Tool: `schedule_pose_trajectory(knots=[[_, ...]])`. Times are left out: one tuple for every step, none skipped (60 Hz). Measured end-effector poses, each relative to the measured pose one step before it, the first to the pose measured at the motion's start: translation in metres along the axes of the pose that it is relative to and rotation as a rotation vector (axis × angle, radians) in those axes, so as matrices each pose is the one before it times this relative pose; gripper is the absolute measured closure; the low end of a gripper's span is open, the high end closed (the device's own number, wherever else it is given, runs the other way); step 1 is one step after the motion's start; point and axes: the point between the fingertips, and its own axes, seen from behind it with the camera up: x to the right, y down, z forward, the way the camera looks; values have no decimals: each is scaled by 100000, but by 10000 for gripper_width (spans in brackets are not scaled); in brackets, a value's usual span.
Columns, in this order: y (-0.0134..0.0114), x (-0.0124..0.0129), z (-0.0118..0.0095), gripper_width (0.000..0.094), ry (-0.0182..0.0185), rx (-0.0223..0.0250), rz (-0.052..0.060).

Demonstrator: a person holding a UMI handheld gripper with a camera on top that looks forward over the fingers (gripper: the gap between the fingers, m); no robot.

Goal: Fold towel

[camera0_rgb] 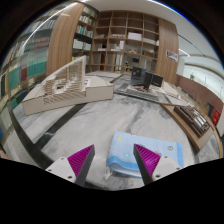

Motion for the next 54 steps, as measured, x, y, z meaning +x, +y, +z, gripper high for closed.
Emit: schedule_pose_trajectory(knots=[[-2, -83, 571, 139, 376, -164, -348], [-107, -156, 607, 155, 290, -472, -499], [190, -212, 443, 178, -1, -393, -344], [214, -111, 541, 212, 126, -862, -490], [296, -44, 511, 217, 321, -1167, -538], [369, 16, 485, 308, 530, -1402, -588], [415, -27, 420, 324, 445, -1531, -643], [389, 19, 414, 370, 215, -1536, -809], [-355, -226, 74, 377, -650, 2327, 488], [-304, 132, 116, 489, 794, 1619, 614], [162, 173, 132, 495, 1143, -295, -245], [171, 297, 92, 580, 1469, -293, -675], [-100, 277, 78, 680, 1385, 789, -708], [30, 382, 235, 781, 1590, -23, -673], [315, 582, -39, 881, 2271, -233, -888], [-113, 234, 18, 897, 1475, 773, -393], [-54, -33, -23, 900, 394, 975, -160], [-47, -20, -7, 904, 358, 928, -379], [-13, -22, -37, 915, 302, 647, -721], [-25, -24, -31, 925, 269, 417, -922], [31, -10, -25, 928, 199, 57, -947], [-7, 23, -3, 929, 207, 13, -504], [-39, -6, -5, 929, 6, -70, 193], [-35, -3, -14, 928, -261, -227, 920], [23, -8, 68, 929, -390, -258, 1614], [-94, -35, -89, 930, -994, -552, 2123], [-107, -112, -101, 930, -1353, -584, 2574], [-181, -130, -120, 931, -1581, -401, 2852], [-202, -136, -88, 931, -1342, 372, 2944], [-398, 12, -246, 931, -1315, 578, 2909], [-598, 150, -325, 931, -812, 1055, 2543], [-691, 319, -341, 931, -330, 1373, 1767], [-792, 412, -363, 931, -149, 1187, 1034], [-774, 541, -391, 930, 279, 1594, 521], [-805, 623, -385, 930, 562, 1798, 552], [-811, 686, -406, 930, 838, 1823, 784], [-818, 701, -329, 931, 700, 1392, 1035], [-603, 562, -357, 930, 990, 1428, 1021], [-589, 694, -415, 930, 510, 1209, 1220], [-537, 639, -334, 930, 178, 1042, 1309], [-462, 598, -332, 930, 32, 863, 1343], [-386, 803, -281, 930, -95, 716, 1308], [-224, 735, -218, 930, 404, 401, 945], [-124, 829, -166, 929, 730, 138, 588], [0, 1034, -77, 927, 892, -156, 167], [123, 768, 109, 924, 1220, -316, -160], [173, 934, 1, 921, 1287, -332, -373], [268, 933, 67, 921, 1286, -358, -425], [367, 946, 158, 920, 1358, -620, -379], [484, 1109, 60, 920, 1317, -1049, -341], [560, 849, 212, 919, 1285, -1299, -186], [551, 751, 197, 918, 967, -1206, -34], [596, 664, 151, 917, 523, -836, 37], [449, 532, 342, 914, 332, -855, 260]])
